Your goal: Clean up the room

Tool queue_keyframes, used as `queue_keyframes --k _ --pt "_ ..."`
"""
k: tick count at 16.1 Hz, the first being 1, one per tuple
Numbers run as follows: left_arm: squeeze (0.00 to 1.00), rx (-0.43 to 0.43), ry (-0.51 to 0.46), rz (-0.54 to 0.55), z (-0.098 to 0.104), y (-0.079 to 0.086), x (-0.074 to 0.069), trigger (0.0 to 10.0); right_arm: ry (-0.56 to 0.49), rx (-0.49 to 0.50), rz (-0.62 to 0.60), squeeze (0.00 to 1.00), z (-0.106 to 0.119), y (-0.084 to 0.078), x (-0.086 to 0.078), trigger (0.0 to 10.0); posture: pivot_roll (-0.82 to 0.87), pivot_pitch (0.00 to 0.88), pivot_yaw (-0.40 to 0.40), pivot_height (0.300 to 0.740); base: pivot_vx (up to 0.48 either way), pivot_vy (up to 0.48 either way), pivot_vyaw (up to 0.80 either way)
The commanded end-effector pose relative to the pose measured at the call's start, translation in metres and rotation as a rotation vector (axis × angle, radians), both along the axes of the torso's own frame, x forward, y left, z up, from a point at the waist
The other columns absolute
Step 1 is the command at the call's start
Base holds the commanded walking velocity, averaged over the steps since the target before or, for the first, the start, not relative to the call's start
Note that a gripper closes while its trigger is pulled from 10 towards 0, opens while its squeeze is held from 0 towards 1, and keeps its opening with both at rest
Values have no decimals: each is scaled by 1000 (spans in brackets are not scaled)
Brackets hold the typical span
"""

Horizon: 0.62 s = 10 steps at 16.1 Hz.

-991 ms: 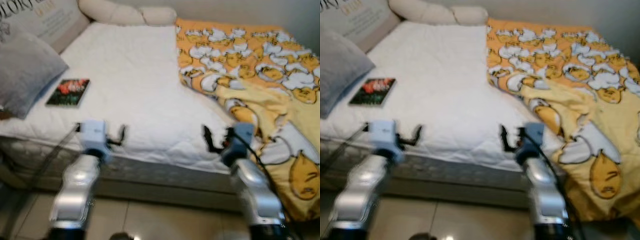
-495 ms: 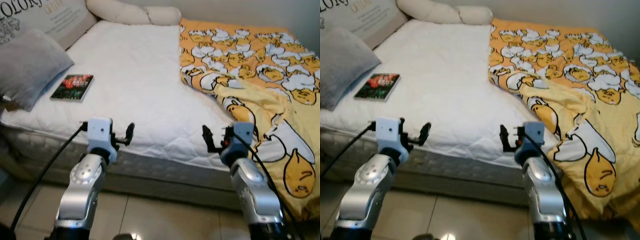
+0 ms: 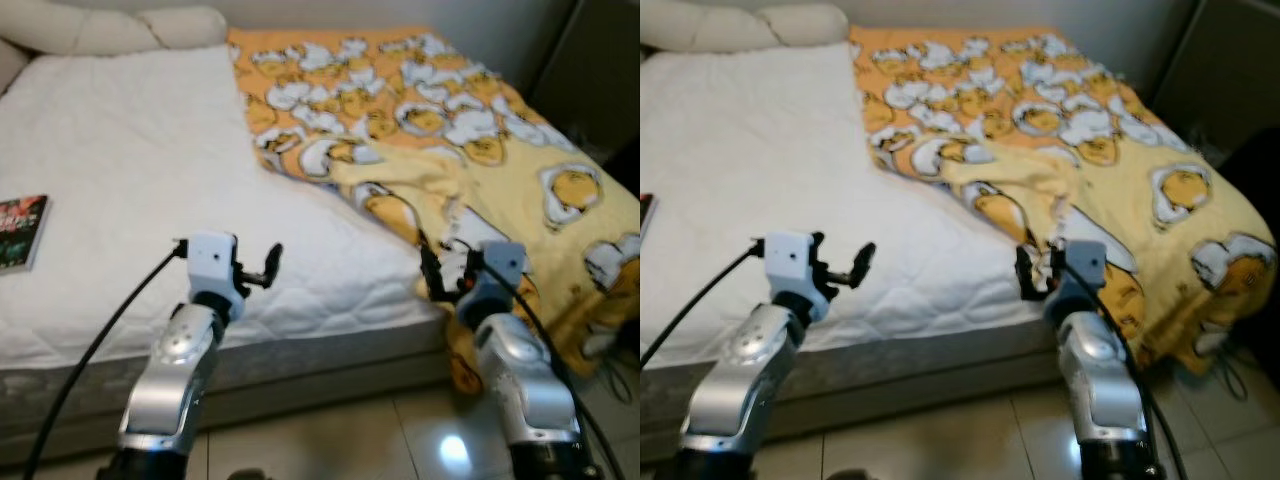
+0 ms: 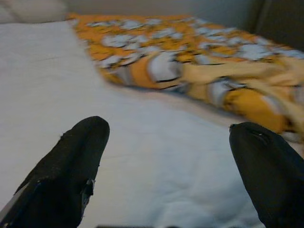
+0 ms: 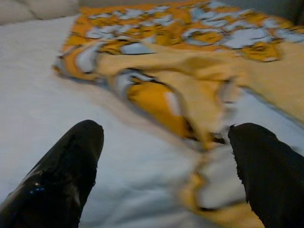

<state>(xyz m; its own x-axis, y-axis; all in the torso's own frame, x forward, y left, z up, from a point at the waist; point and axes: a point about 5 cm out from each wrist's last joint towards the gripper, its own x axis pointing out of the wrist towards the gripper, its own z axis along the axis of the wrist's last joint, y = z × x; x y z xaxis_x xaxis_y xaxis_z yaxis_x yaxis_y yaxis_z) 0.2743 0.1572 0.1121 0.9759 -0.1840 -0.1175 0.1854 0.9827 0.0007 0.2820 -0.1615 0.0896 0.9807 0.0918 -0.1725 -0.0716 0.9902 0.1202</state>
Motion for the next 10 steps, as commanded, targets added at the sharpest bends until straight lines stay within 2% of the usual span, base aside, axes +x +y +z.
queue_keyframes --k 1,7,10 --pt "184 -5 -4 3 1 1 1 10000 -21 -21 22 0 5 3 2 10000 74 0 -14 740 277 0 0" --pt "184 -6 -5 3 1 1 1 10000 -14 -48 63 0 4 6 2 10000 73 0 -14 740 279 0 0" --pt "184 -6 -6 4 1 1 1 10000 -11 -59 71 0 4 7 2 10000 73 0 -15 740 280 0 765"
